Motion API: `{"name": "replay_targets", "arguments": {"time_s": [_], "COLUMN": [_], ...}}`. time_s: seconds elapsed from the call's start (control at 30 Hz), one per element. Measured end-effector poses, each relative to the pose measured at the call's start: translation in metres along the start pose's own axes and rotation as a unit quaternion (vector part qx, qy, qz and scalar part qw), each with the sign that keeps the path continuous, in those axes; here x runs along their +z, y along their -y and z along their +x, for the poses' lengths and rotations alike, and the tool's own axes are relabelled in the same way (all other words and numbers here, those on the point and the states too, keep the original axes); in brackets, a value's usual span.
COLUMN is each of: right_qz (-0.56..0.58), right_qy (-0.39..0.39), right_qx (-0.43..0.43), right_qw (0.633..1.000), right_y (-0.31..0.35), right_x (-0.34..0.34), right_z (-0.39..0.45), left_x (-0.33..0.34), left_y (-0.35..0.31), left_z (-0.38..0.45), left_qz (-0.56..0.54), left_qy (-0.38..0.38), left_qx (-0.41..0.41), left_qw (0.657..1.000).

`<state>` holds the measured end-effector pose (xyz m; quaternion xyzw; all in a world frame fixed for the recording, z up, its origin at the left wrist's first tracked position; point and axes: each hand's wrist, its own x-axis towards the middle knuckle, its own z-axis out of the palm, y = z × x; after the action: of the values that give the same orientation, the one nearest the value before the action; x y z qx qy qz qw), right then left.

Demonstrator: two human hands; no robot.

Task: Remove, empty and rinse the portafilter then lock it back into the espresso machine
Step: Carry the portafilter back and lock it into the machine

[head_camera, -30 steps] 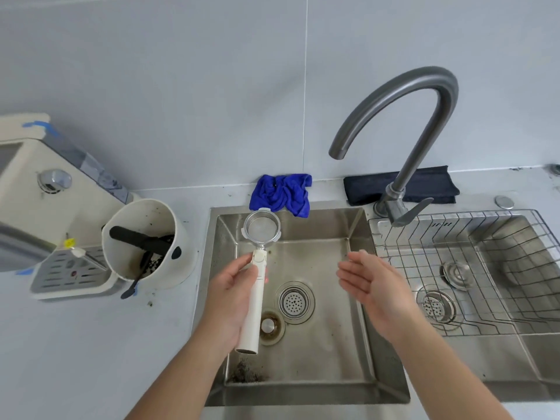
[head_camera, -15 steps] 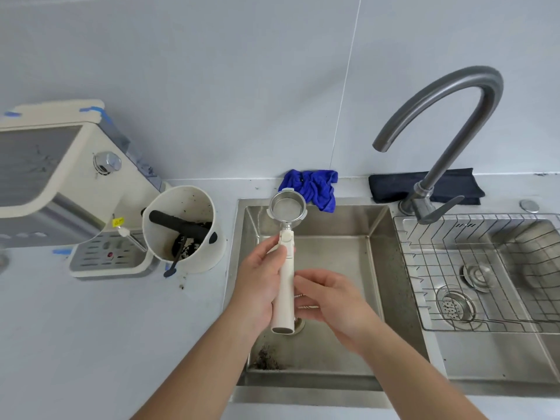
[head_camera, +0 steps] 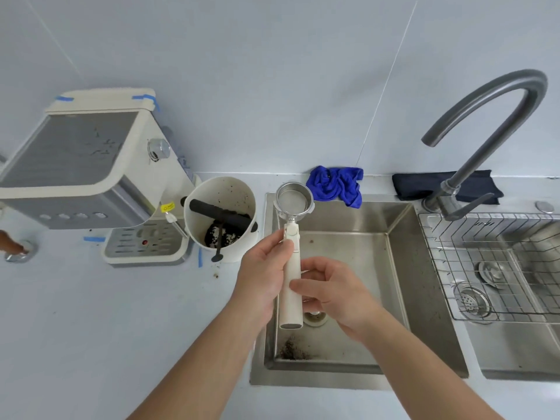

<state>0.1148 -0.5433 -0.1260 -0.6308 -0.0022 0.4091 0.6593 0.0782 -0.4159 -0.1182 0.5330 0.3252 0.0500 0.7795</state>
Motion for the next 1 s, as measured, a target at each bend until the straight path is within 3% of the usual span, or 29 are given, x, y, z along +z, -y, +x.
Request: {"name": "replay_targets", "arguments": {"time_s": [1.0], "right_qz": [-0.035], "right_qy": [0.08], "right_qx": [0.046], "right_qw": [0.995], "right_y": [-0.06], "right_x": [0.174], "right_z": [0.006], "left_x": [-0.203], "left_y": [-0.03], "left_z": [-0.033], "left_qz": [0.185], "left_qy": [-0.003], "left_qx": [0.035], "left_qw": [0.982]}}
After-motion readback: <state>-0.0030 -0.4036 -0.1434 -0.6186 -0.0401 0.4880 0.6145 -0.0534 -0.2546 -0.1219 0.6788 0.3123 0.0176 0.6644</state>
